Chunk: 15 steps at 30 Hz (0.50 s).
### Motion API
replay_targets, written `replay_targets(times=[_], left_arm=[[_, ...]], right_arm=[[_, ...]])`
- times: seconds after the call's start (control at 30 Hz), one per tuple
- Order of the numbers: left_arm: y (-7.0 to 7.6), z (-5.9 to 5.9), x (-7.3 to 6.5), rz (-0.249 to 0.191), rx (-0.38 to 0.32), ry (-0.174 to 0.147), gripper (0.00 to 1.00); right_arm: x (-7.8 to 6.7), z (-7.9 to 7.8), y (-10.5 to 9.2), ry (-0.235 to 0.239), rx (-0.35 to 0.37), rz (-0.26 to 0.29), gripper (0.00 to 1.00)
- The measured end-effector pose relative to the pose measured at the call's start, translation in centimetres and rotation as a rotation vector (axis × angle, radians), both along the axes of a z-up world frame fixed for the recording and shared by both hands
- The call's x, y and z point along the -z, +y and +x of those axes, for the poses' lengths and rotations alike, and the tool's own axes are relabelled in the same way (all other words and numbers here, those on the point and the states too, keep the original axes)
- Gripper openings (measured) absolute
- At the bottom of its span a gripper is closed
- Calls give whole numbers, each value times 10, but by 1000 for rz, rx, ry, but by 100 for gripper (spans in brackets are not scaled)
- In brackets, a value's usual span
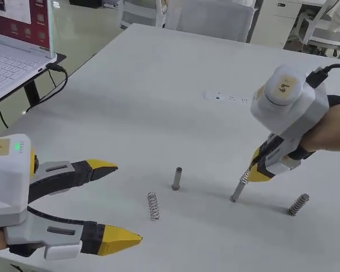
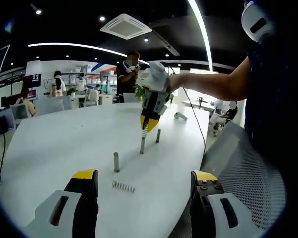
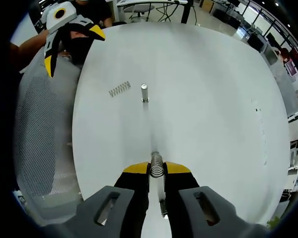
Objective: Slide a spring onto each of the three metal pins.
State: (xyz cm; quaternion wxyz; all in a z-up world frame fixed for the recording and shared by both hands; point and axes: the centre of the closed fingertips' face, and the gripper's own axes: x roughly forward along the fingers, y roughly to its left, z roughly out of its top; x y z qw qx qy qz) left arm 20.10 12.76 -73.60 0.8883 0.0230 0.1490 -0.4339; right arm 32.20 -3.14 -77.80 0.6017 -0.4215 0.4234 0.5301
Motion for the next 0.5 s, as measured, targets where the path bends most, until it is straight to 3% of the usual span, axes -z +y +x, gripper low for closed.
replay_targets(times=[0.23, 0.5], left_arm=[[1, 1, 0, 4, 0, -2, 71], [2, 1, 1, 7, -4, 0, 71]], right_arm=[[5, 2, 0, 13, 0, -7, 8], [19, 3, -1, 26, -4, -31, 8]])
